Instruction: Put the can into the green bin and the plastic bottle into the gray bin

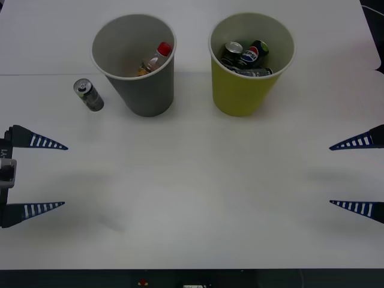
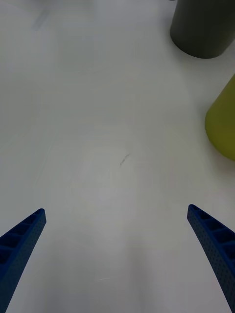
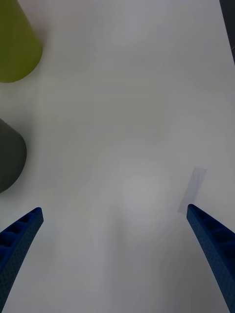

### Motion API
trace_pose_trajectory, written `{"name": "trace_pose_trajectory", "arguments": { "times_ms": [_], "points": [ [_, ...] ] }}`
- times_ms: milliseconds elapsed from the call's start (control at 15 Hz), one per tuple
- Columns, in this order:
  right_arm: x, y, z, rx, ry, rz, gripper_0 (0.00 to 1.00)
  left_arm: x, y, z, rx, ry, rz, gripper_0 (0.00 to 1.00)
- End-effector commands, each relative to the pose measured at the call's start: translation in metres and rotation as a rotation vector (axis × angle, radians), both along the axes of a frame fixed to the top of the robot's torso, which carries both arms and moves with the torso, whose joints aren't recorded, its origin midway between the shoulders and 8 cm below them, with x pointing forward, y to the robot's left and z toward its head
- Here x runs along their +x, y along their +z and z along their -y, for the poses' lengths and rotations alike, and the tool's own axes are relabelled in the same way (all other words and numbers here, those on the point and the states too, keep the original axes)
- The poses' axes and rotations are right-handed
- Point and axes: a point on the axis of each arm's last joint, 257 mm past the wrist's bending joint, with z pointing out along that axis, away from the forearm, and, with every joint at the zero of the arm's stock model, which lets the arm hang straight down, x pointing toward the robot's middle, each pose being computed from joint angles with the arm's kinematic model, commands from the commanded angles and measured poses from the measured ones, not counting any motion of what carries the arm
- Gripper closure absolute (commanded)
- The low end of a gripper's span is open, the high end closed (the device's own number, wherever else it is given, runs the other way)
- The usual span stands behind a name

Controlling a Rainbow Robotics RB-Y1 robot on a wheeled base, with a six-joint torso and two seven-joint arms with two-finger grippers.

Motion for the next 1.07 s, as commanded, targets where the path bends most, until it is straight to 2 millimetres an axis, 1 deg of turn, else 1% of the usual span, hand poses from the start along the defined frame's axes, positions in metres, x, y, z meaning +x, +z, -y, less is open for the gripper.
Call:
{"name": "trace_pose_trajectory", "arguments": {
  "times_ms": [67, 200, 400, 600, 733, 867, 1000, 1067],
  "points": [
    [0.0, 0.0, 0.0, 0.0, 0.0, 0.0, 0.0, 0.0, 0.0, 0.0, 0.0, 0.0, 0.0, 0.0],
    [0.0, 0.0, 0.0, 0.0, 0.0, 0.0, 0.0, 0.008, 0.015, 0.004, -0.017, 0.001, 0.033, 0.0],
    [0.0, 0.0, 0.0, 0.0, 0.0, 0.0, 0.0, 0.007, 0.023, 0.008, -0.041, 0.0, 0.022, 0.0],
    [0.0, 0.0, 0.0, 0.0, 0.0, 0.0, 0.0, 0.016, 0.03, 0.01, -0.111, 0.094, -0.023, 0.0],
    [0.0, 0.0, 0.0, 0.0, 0.0, 0.0, 0.0, 0.025, 0.034, 0.008, -0.145, 0.167, -0.042, 0.0],
    [0.0, 0.0, 0.0, 0.0, 0.0, 0.0, 0.0, 0.034, 0.029, 0.013, -0.22, 0.249, -0.078, 0.0],
    [0.0, 0.0, 0.0, 0.0, 0.0, 0.0, 0.0, 0.043, 0.021, 0.009, -0.309, 0.361, -0.095, 0.0],
    [0.0, 0.0, 0.0, 0.0, 0.0, 0.0, 0.0, 0.046, 0.019, 0.004, -0.352, 0.422, -0.088, 0.0]
  ]
}}
